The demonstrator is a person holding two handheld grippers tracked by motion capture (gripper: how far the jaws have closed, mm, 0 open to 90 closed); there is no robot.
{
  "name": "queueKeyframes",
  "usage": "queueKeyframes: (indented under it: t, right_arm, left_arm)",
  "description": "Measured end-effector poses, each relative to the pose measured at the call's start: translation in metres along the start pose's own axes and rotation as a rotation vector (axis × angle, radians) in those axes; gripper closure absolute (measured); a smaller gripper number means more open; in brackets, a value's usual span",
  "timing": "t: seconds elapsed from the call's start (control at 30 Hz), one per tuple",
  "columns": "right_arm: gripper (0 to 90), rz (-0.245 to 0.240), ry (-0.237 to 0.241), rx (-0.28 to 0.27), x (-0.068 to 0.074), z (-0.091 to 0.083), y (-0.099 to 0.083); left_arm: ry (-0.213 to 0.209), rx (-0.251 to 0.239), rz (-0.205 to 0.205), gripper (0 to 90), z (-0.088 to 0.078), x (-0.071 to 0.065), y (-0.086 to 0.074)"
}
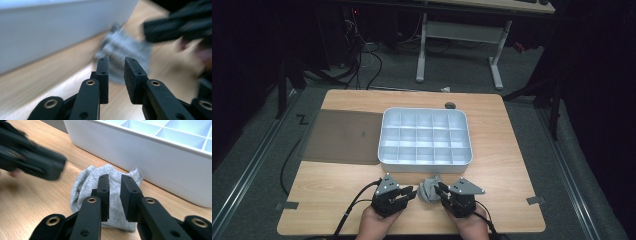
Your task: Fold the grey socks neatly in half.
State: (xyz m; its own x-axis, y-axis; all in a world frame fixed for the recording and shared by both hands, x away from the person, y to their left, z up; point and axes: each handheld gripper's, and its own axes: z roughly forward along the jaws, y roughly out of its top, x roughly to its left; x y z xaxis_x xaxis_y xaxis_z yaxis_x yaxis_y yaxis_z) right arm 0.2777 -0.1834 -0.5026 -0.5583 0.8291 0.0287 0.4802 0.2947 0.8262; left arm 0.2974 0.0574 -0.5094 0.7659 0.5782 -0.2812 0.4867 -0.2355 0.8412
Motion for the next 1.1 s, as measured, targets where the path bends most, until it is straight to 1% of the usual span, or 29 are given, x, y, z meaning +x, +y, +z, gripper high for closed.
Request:
queueKeyframes:
  t: [0.07, 0.13, 0.17, 0.23, 0.27, 0.3, 0.33, 0.37, 0.4, 0.47, 0.5, 0.53, 0.6, 0.67, 0.73, 0.87, 0.97, 1.03, 1.1]
  right_arm:
    - [74.3, -0.002, -0.001, 0.006, 0.002, 0.005, 0.0]
    - [73.7, -0.014, -0.012, 0.012, 0.003, 0.01, 0.0]
    - [73.8, -0.013, -0.017, 0.012, 0.003, 0.011, 0.0]
    - [74.1, -0.007, -0.024, 0.012, 0.0, 0.013, 0.0]
    - [74.9, -0.012, -0.032, 0.005, -0.001, 0.014, 0.0]
    - [75.1, -0.005, -0.04, 0.003, -0.003, 0.014, 0.001]
    - [75.7, 0.005, -0.038, 0.0, -0.005, 0.015, 0.001]
    - [76.2, 0.009, -0.041, 0.002, -0.006, 0.016, 0.001]
    - [77.2, 0.008, -0.047, 0.013, -0.008, 0.018, 0.001]
    - [78.3, 0.015, -0.037, 0.031, -0.008, 0.022, -0.001]
    - [78.7, 0.01, -0.039, 0.038, -0.006, 0.024, -0.002]
    - [78.9, 0.005, -0.033, 0.042, -0.005, 0.025, -0.003]
    - [78.8, 0.003, -0.029, 0.043, -0.002, 0.025, -0.004]
    - [78.8, -0.001, -0.024, 0.042, -0.001, 0.025, -0.004]
    - [78.8, -0.004, -0.02, 0.045, 0.001, 0.025, -0.005]
    - [78.9, -0.005, -0.004, 0.057, 0.003, 0.028, -0.006]
    - [79.0, -0.015, 0.004, 0.064, 0.005, 0.028, -0.007]
    - [79.3, -0.007, 0.011, 0.067, 0.005, 0.029, -0.008]
    - [79.5, -0.02, 0.015, 0.076, 0.006, 0.031, -0.008]
  left_arm:
    - [-0.005, 0.016, 0.03, 73.7, 0.009, -0.008, 0.001]
    - [0.021, 0.052, 0.046, 75.3, 0.021, -0.011, 0.0]
    - [0.036, 0.075, 0.049, 76.8, 0.026, -0.011, -0.001]
    - [0.048, 0.101, 0.038, 79.9, 0.032, -0.008, -0.004]
    - [0.066, 0.113, 0.038, 81.2, 0.034, -0.007, -0.005]
    - [0.077, 0.122, 0.043, 82.0, 0.035, -0.006, -0.006]
    - [0.082, 0.127, 0.045, 82.5, 0.036, -0.006, -0.006]
    - [0.08, 0.13, 0.038, 82.4, 0.037, -0.005, -0.007]
    - [0.078, 0.127, 0.039, 82.3, 0.037, -0.005, -0.006]
    - [0.075, 0.115, 0.042, 81.7, 0.036, -0.005, -0.006]
    - [0.077, 0.112, 0.044, 81.6, 0.035, -0.004, -0.005]
    - [0.077, 0.103, 0.041, 81.5, 0.032, -0.004, -0.005]
    - [0.066, 0.065, 0.033, 81.6, 0.024, -0.004, -0.003]
    - [0.056, 0.049, 0.034, 81.6, 0.021, -0.005, -0.001]
    - [0.048, 0.06, 0.041, 81.5, 0.023, -0.006, -0.001]
    - [0.067, 0.112, 0.053, 82.9, 0.036, -0.005, -0.005]
    - [0.089, 0.132, 0.048, 84.1, 0.039, -0.005, -0.005]
    - [0.098, 0.148, 0.042, 85.0, 0.041, -0.004, -0.005]
    - [0.104, 0.155, 0.037, 85.6, 0.042, -0.003, -0.005]
